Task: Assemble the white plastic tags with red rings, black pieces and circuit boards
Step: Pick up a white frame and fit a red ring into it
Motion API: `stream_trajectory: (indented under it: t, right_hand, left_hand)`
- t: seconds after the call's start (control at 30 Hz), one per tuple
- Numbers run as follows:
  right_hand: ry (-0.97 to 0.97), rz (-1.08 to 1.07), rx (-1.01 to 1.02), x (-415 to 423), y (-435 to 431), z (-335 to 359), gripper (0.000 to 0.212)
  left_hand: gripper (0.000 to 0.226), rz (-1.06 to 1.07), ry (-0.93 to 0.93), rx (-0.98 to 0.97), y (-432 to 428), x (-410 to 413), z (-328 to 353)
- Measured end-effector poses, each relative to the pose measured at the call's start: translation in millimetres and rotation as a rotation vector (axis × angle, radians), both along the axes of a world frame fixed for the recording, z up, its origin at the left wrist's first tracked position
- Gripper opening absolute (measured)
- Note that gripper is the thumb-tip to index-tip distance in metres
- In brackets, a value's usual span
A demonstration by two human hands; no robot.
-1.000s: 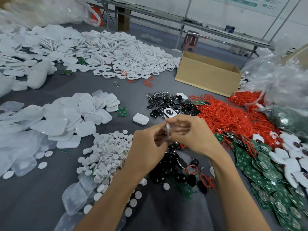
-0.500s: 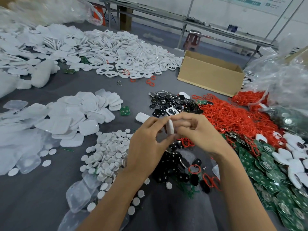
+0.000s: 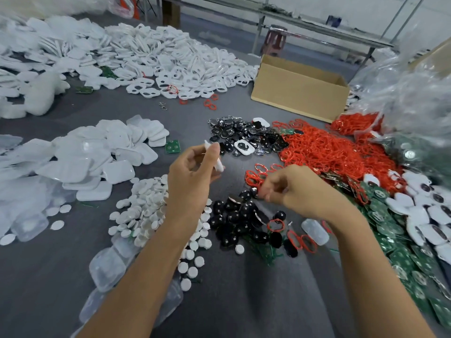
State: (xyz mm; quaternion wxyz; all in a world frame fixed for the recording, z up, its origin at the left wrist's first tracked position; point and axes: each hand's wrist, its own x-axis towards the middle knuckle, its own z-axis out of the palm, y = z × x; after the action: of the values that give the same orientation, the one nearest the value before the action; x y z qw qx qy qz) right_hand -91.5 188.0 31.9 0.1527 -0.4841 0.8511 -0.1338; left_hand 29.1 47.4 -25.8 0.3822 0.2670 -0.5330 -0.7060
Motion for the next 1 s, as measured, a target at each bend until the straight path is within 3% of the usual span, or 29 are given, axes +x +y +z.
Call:
stream_trajectory:
  t: [0.13,0.2,0.37,0.6,0.73,0.87,1.0]
  right_hand:
    - [-0.007,0.154,0.150,33,33,-1,0.019]
    - [0.107,0.168,0.191,44,47,-10,0.012]
    - [0.271,0.154,0.123,55,59,-26,0.014]
    - [0.492,0.265,-0.088,49,68,-41,0.009]
    - [0.323,0.115,-0.262,42,63,-44,0.009]
    - [0.136,-0.126,-0.645,30,45,-24,0.011]
    - [-0.016,-0.184,-0.744,24,21,-8,0.022]
  left_hand:
    - [0.032,-0.148,0.015,-0.029,12,-3,3]
    - [0.028,-0.214,0.004,-0.069,19,-5,1]
    - [0.041,-0.273,0.000,-0.080,27,-6,-3]
    - [0.035,-0.370,0.019,-0.027,32,-5,-4]
    - [0.036,-0.414,0.060,-0.028,34,-5,-3]
    - [0.044,-0.439,0.064,-0.100,34,-5,-6]
    - [0.045,-0.418,0.110,-0.162,34,-5,-6]
